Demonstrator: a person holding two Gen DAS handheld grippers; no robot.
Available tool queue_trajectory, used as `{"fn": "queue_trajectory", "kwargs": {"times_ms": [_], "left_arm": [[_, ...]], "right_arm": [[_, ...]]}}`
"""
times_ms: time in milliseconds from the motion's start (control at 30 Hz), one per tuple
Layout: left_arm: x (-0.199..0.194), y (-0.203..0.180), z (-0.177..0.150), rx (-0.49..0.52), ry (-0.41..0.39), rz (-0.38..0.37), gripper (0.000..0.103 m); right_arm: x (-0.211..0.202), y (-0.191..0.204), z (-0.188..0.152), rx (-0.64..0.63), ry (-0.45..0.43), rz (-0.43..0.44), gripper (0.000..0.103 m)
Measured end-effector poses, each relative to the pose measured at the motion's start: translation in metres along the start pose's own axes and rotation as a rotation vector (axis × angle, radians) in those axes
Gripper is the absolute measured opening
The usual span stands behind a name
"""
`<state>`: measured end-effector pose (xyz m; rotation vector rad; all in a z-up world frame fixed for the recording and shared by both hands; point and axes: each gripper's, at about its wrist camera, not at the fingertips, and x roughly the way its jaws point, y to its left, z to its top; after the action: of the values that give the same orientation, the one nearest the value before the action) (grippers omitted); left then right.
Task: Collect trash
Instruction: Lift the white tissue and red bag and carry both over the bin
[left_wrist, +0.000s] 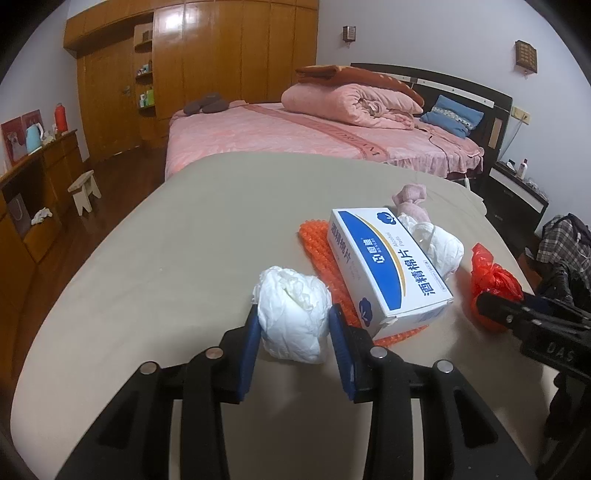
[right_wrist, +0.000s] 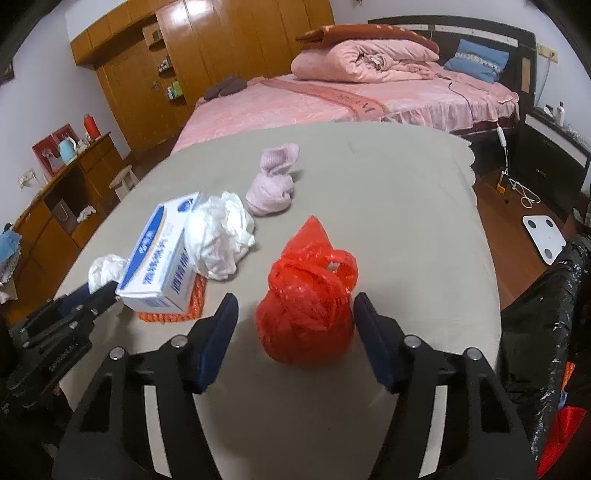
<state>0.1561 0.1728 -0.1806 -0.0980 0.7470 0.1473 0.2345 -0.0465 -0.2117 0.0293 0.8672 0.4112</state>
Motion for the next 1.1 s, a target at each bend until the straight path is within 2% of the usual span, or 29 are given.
{"fn": "queue_trajectory", "kwargs": {"times_ms": [33, 133, 400, 867, 1100], "left_arm": [[0.0, -0.001, 0.0, 0.004, 0.0, 0.0, 0.037], [0.001, -0.003, 0.0, 0.013, 0.003, 0.003, 0.037], [0.006, -0.004, -0.001, 0.017, 0.023, 0.012, 0.037], [-0.015, -0.006, -0.008, 0.001, -0.007, -0.001, 0.037], [-0.053, -0.021, 0.0, 0.018, -0.085, -0.028, 0.037]], "right_arm": [[0.002, -0.001, -0.001, -0.001, 0.01, 0.004, 0.051], [0.005, 0.003, -0.002, -0.009, 0.019, 0.008, 0.044], [0.005, 0.009, -0.005, -0.03, 0.021, -0.019, 0.043], [-0.02, 0.009, 0.001, -0.023, -0.022, 0.026, 0.04], [-0.061, 0.011, 0.002, -0.035, -0.079, 0.052, 0.04]]}}
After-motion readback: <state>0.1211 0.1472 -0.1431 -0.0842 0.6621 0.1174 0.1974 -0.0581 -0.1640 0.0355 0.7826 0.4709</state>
